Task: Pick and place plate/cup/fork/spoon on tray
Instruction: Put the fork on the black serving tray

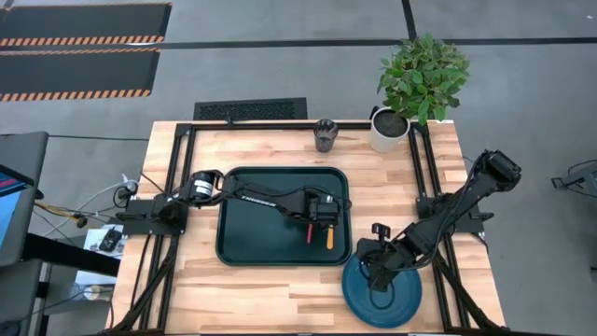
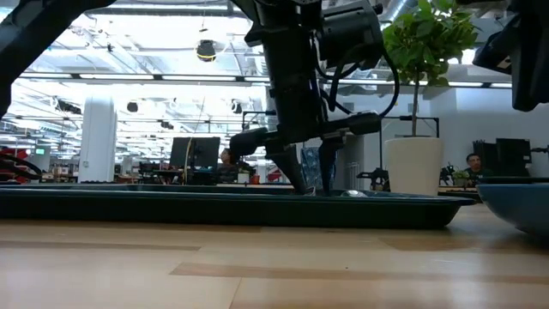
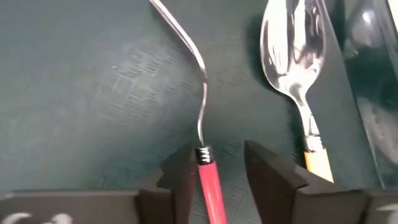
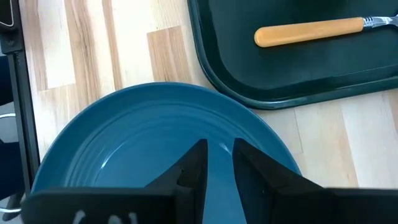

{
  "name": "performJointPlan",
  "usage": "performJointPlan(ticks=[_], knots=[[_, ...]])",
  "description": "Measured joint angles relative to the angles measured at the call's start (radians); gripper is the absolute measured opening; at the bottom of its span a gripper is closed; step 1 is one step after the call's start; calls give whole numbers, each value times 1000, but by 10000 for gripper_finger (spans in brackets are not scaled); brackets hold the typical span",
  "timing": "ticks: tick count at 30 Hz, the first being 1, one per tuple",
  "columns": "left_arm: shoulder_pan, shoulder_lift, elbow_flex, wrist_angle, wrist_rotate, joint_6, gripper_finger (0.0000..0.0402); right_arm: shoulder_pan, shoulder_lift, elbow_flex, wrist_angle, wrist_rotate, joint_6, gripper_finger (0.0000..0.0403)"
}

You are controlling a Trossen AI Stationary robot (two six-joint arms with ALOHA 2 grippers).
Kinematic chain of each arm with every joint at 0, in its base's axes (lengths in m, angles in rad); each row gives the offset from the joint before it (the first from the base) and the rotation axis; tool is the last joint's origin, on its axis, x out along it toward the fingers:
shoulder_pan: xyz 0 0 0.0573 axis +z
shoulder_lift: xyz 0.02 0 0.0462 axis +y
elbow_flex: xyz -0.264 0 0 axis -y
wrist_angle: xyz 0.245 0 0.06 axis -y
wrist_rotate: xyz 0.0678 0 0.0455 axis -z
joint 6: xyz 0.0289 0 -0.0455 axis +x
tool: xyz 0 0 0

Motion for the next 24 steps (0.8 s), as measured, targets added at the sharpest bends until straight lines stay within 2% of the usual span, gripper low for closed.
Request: performJointPlan(ticks=[6, 10, 19, 24], knots=[[-1, -7, 1, 28, 11, 38, 182, 0, 0, 0, 2, 38, -2, 102], [0, -7, 32, -3, 45, 94, 204, 0, 0, 0, 11, 55, -1, 102], [-26, -50, 180, -205, -12, 204, 212, -11, 0, -1, 25, 144, -1, 102], [-70, -129, 227, -428, -87, 253, 213, -67, 0, -28, 134, 207, -29, 102]])
